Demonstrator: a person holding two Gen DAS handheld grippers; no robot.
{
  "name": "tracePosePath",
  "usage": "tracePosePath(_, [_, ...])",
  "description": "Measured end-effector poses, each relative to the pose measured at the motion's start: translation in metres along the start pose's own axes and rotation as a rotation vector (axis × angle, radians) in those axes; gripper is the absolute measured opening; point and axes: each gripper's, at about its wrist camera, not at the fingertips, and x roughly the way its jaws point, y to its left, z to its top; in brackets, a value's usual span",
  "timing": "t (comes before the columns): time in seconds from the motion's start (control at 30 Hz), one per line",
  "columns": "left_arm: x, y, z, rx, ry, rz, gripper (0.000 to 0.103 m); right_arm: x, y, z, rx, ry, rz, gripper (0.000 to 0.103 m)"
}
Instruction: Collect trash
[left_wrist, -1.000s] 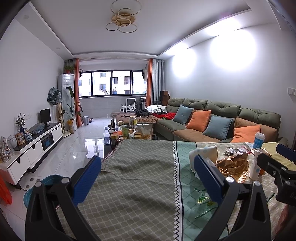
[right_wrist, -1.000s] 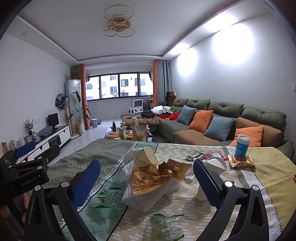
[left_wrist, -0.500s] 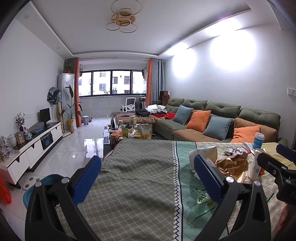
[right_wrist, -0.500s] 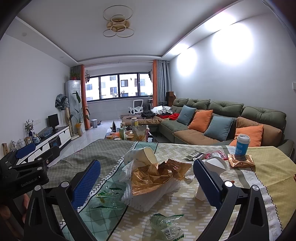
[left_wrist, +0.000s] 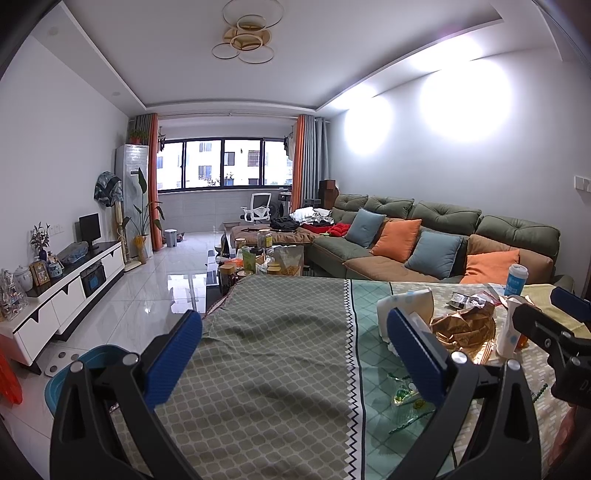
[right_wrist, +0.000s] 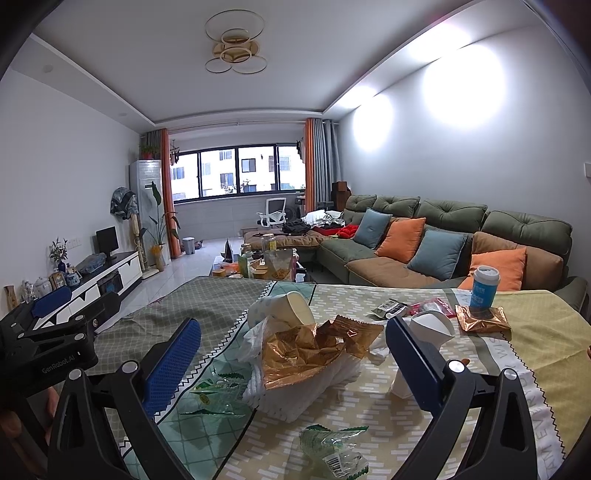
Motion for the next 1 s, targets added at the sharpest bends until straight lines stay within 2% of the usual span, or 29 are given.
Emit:
tracePosePath(0.77, [0.0012, -0.0019, -0.0041, 0.002, 0.008, -0.005, 0.100, -0.0001, -0.0009, 0.0005, 0.005, -0.004, 0.003, 0.100])
tracePosePath(1.0, [0.0031, -0.0035, -0.0062, 0.004, 0.020, -0.027, 0.100, 0.0001, -0.0004, -0.0001, 0.013, 0.005, 0.005, 0.100])
